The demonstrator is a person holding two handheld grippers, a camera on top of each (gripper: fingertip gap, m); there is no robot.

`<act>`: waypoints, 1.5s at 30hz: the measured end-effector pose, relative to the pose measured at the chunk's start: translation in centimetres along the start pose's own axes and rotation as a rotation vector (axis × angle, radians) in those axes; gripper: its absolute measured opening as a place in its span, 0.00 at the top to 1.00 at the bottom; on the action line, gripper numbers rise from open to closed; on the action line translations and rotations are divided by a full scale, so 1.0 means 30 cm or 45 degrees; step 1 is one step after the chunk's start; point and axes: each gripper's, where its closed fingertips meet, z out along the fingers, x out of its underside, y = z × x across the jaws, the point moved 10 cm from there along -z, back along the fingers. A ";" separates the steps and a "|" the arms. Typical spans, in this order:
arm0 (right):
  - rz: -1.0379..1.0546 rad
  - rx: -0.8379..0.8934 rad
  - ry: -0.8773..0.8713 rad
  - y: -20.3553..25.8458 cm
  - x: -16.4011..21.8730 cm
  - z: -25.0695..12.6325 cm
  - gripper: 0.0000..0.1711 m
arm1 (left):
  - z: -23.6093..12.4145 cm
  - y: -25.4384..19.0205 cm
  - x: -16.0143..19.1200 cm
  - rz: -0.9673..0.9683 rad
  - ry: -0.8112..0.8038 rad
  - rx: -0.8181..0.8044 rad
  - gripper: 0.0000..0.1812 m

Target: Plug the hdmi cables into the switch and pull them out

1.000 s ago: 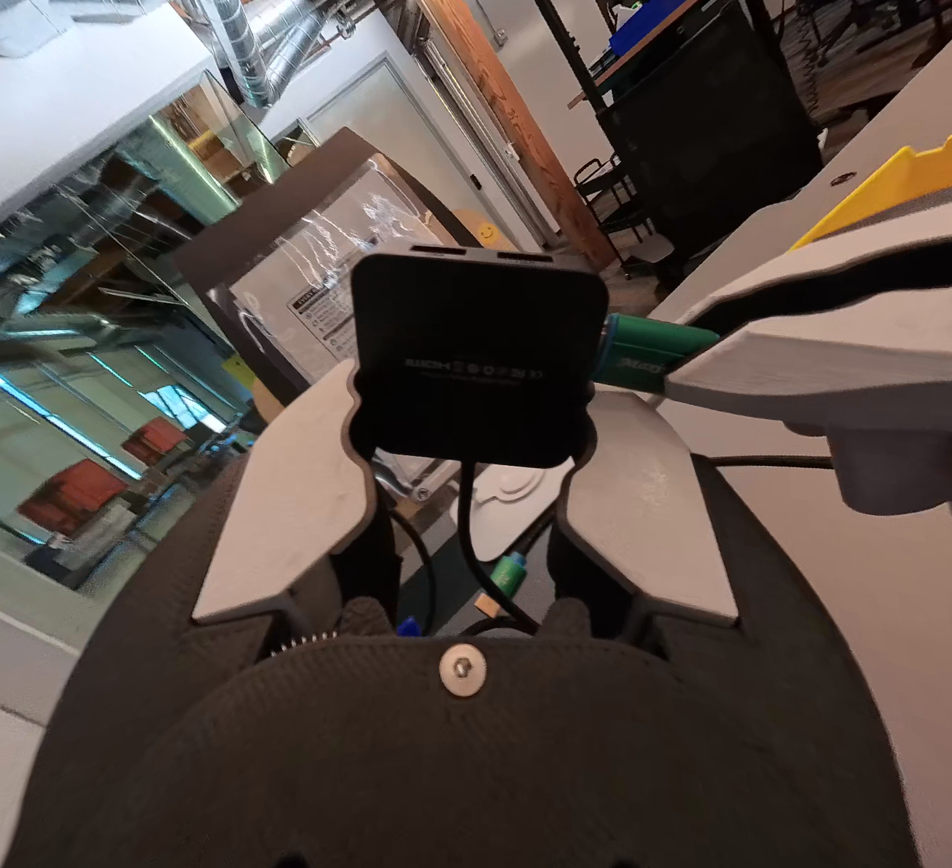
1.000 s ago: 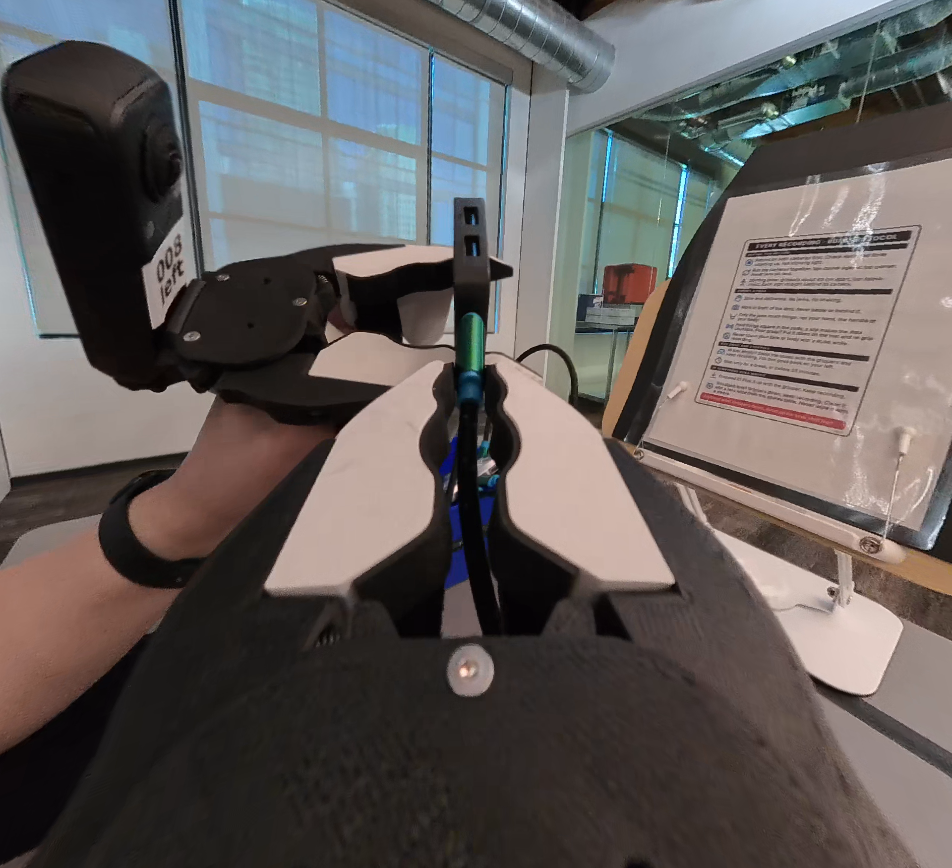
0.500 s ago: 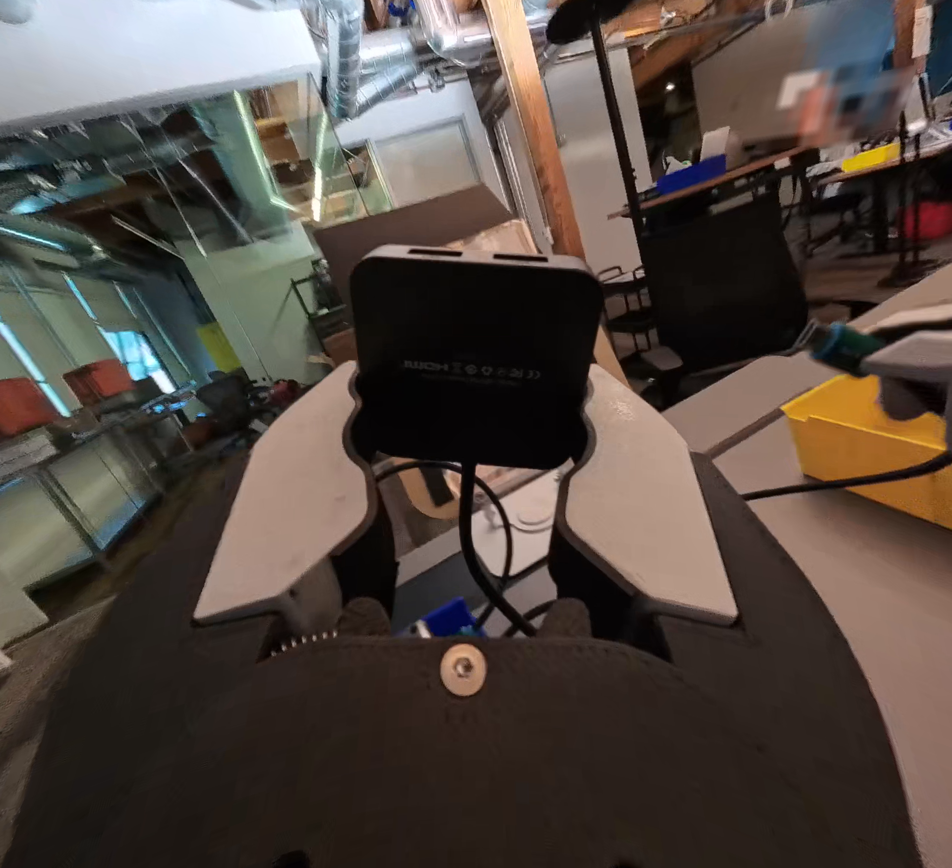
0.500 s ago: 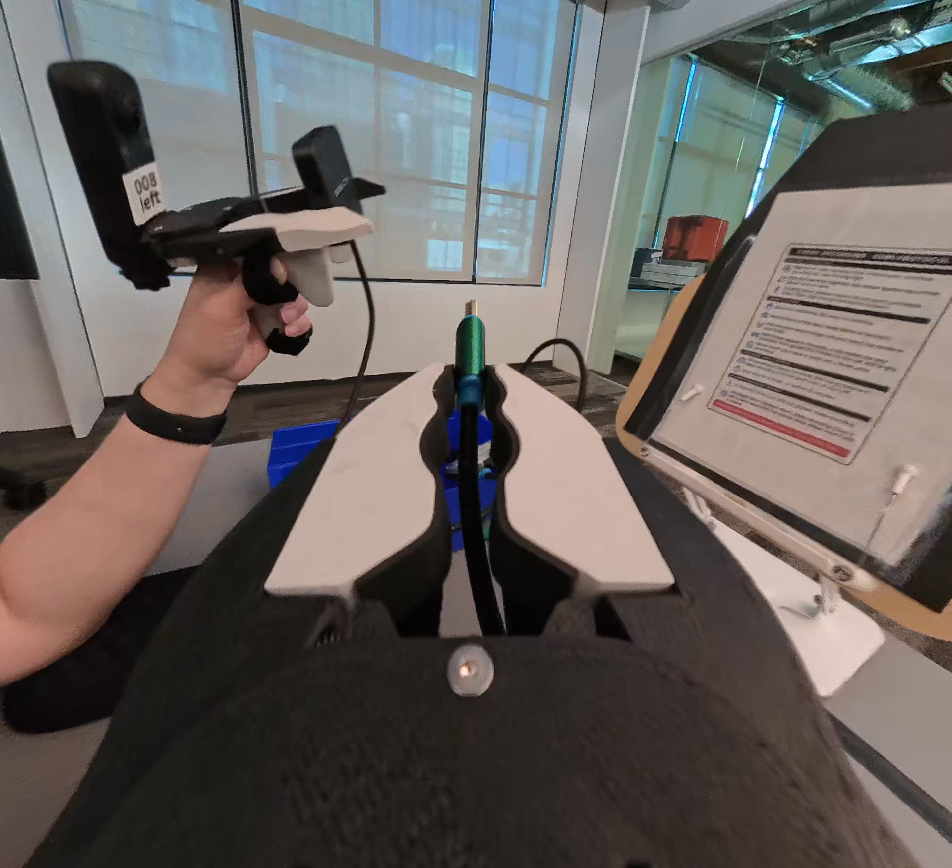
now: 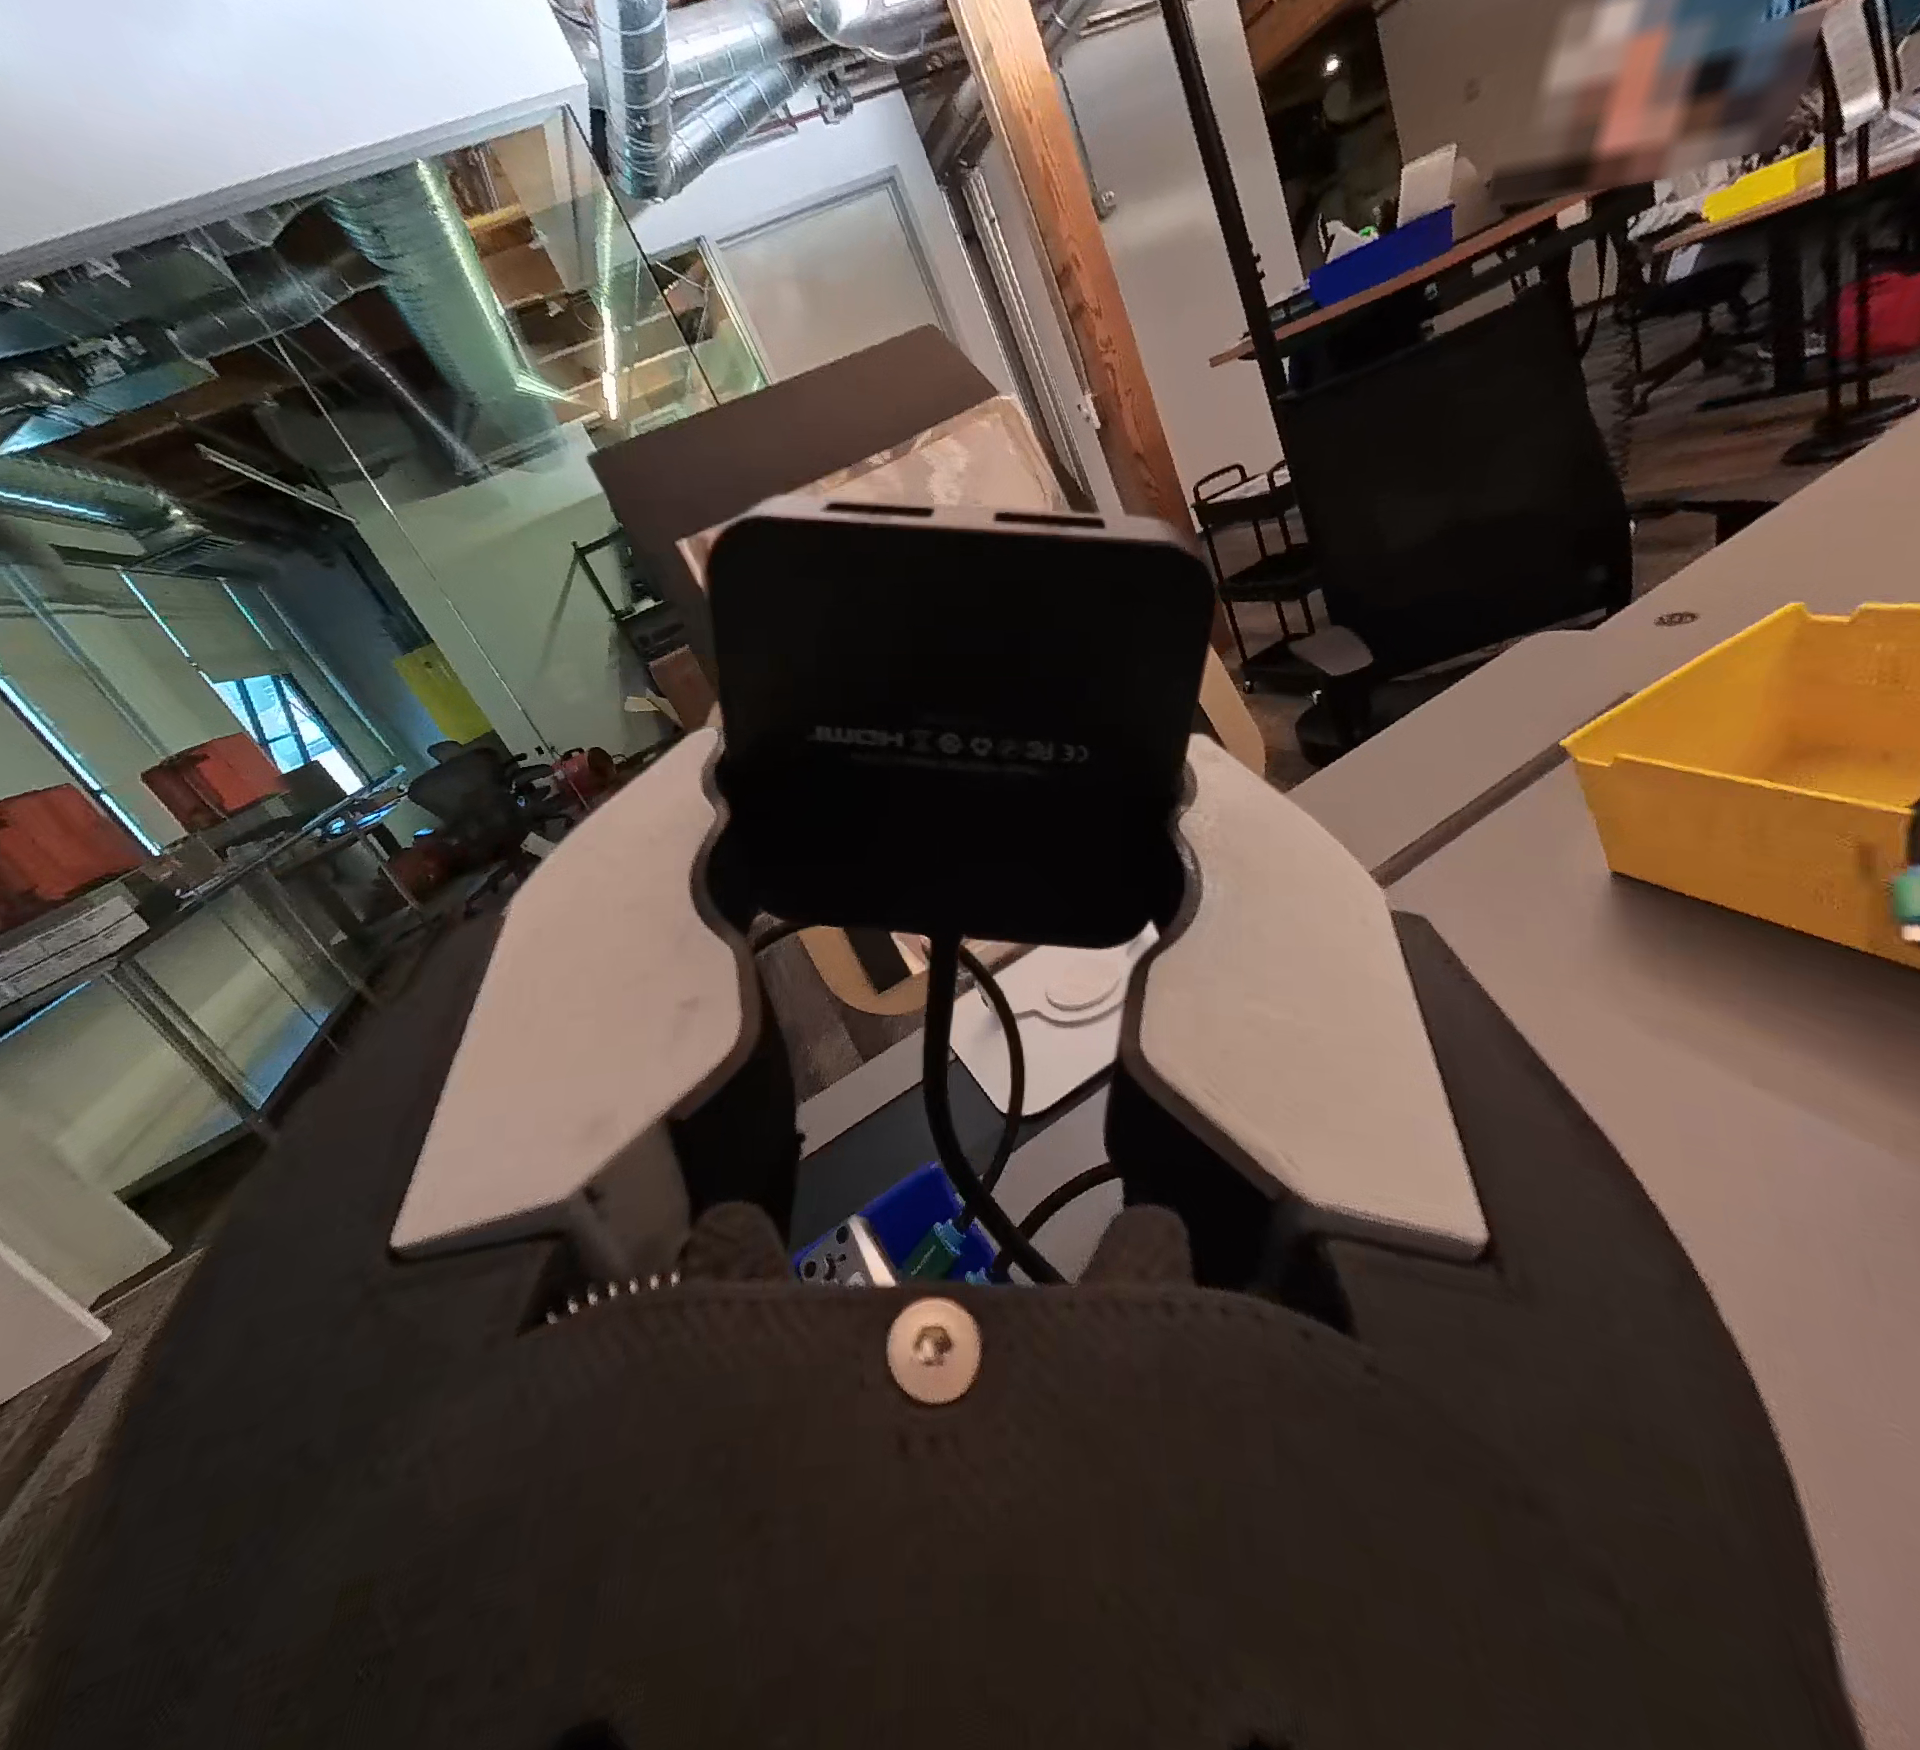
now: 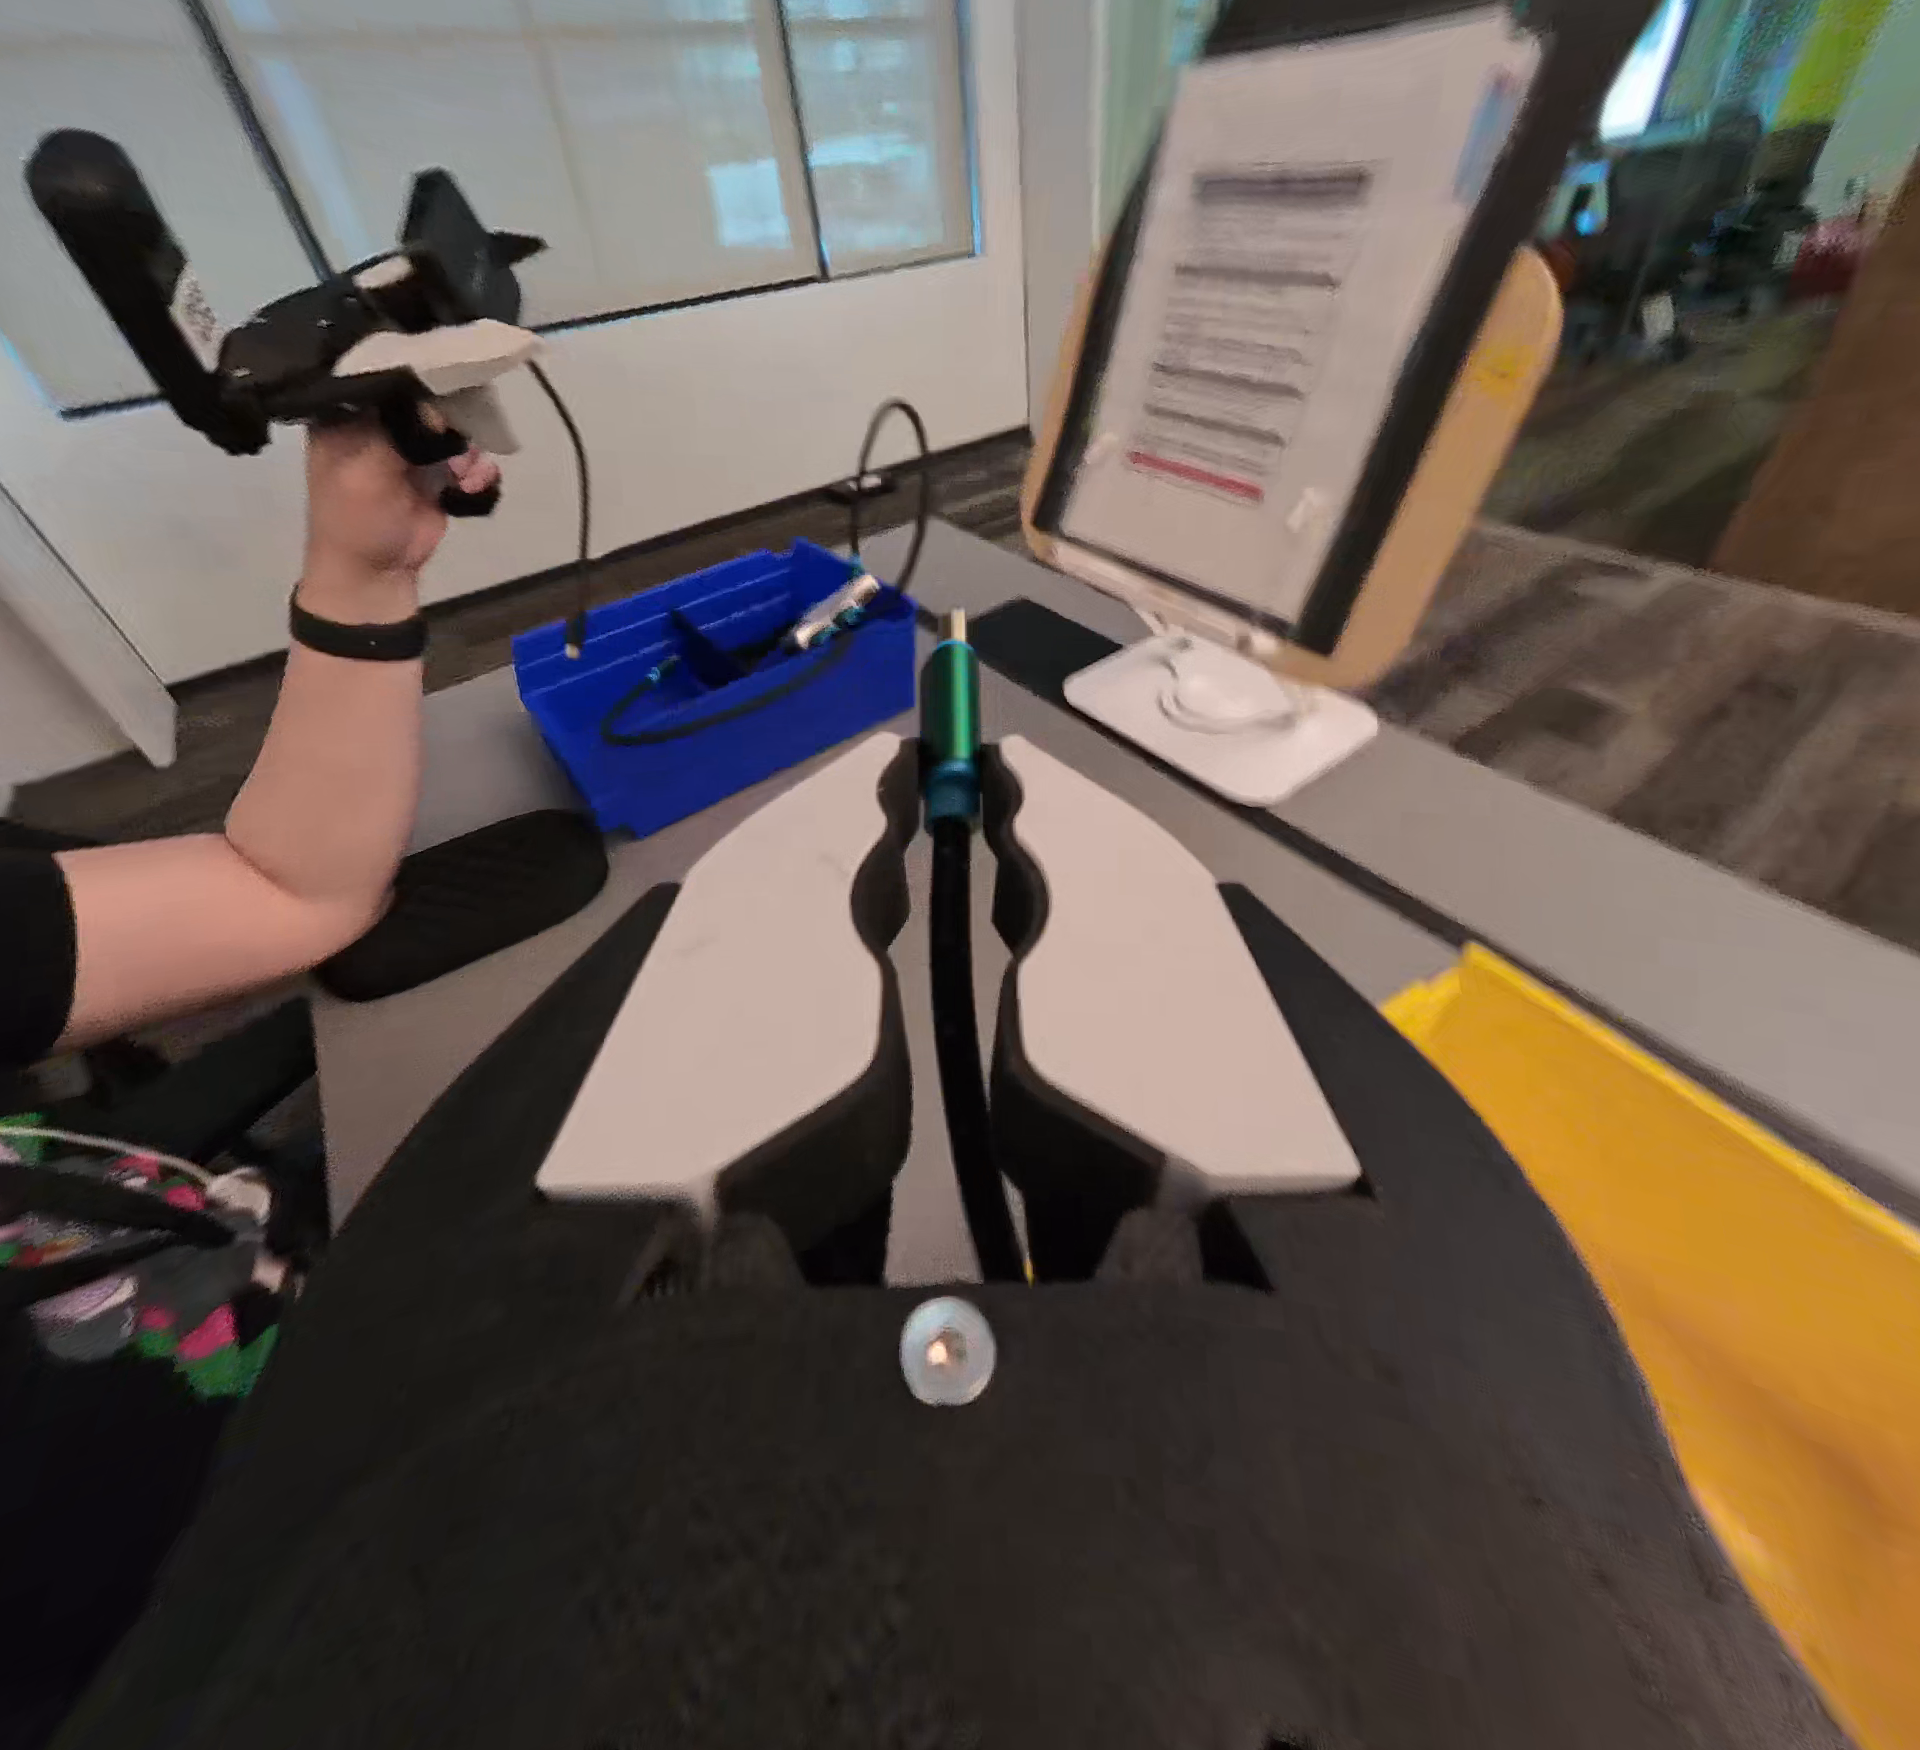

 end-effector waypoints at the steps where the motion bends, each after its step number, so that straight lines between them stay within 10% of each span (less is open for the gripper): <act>1: 0.056 0.008 0.017 -0.038 0.024 -0.031 0.93 | 0.008 -0.009 0.003 0.006 0.010 0.010 0.59; 7: 0.244 -0.034 -0.093 -0.164 0.109 -0.167 0.93 | 0.050 -0.067 0.015 0.081 0.078 0.047 0.58; 14: 0.602 0.059 0.654 -0.320 0.399 -0.095 0.93 | 0.076 -0.090 0.032 0.089 0.118 0.073 0.58; 24: 0.712 -0.157 1.133 -0.404 0.601 0.160 0.90 | 0.095 -0.128 0.038 0.088 0.138 0.136 0.59; 28: 0.728 -0.417 0.875 -0.375 0.543 0.144 0.84 | 0.113 -0.165 0.044 0.108 0.162 0.187 0.58; 35: 0.041 -0.031 0.393 -0.270 0.241 0.103 0.77 | 0.161 -0.290 0.061 0.118 0.192 0.413 0.59; 45: -0.023 -0.504 0.067 0.163 0.047 0.527 0.66 | 0.226 -0.500 0.131 0.528 0.300 0.422 0.58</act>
